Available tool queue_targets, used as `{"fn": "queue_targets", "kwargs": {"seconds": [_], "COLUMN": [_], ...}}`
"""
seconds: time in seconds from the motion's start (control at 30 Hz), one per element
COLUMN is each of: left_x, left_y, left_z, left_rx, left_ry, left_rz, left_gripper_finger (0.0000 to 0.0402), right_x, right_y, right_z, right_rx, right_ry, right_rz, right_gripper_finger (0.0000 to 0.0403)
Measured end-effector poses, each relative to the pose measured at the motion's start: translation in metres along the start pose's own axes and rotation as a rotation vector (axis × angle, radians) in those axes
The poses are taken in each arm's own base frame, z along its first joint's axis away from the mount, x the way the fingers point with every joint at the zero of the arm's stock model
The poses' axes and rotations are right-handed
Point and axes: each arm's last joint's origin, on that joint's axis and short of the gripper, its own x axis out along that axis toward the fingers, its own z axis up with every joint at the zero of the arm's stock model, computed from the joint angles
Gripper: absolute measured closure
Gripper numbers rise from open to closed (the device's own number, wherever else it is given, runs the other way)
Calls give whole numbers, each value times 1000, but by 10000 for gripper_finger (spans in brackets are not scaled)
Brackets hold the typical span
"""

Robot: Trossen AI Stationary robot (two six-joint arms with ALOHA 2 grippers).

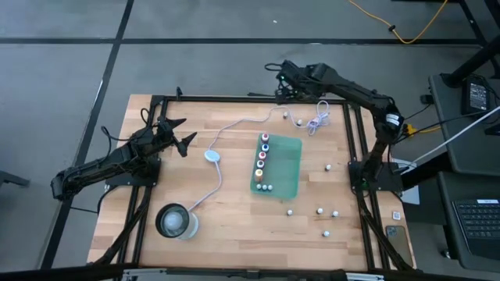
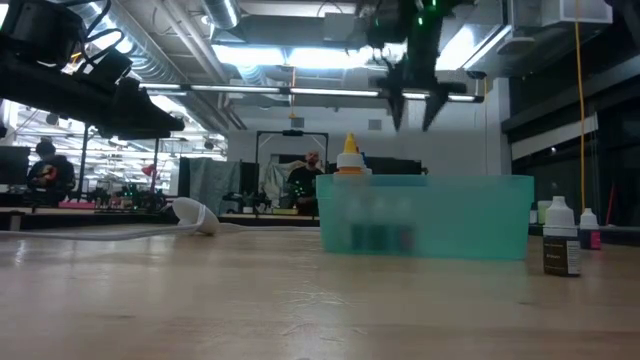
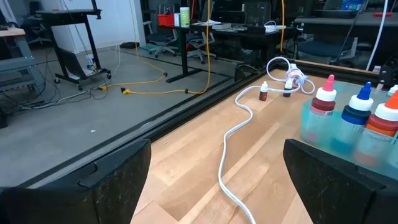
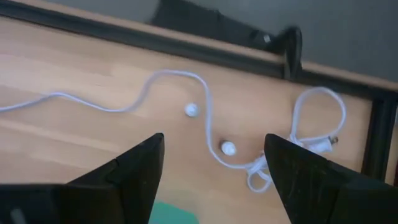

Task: Pick & Place food coloring
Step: Put the small black food coloring bottle into the green bin

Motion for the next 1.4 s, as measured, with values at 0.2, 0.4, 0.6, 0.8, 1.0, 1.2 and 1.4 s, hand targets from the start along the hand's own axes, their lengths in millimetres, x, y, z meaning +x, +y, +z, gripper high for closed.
{"fn": "queue_targets", "kwargs": {"seconds": [0.2,0.4,0.6,0.8,1.0,1.2,1.4], "left_x": [0,0,0,0,0,0,0], "left_y": [0,0,0,0,0,0,0], "left_z": [0,0,0,0,0,0,0], "left_rx": [0,0,0,0,0,0,0], "left_ry": [1,0,0,0,0,1,0], "left_rz": [0,0,-1,0,0,0,0], "left_gripper_finger": [41,41,41,41,41,41,41], "right_x": [40,70,96,116,138,150,150], "right_y": [-12,-17,-23,-29,-32,-32,-32], "right_z": [-4,-19,-38,-45,-46,-46,-45], "right_rx": [32,54,32,40,1,-9,-3], "right_ry": [47,107,162,180,220,247,257], "right_rz": [-42,-45,-60,-54,-55,-47,-31], "right_gripper_finger": [126,126,126,126,126,126,131]}}
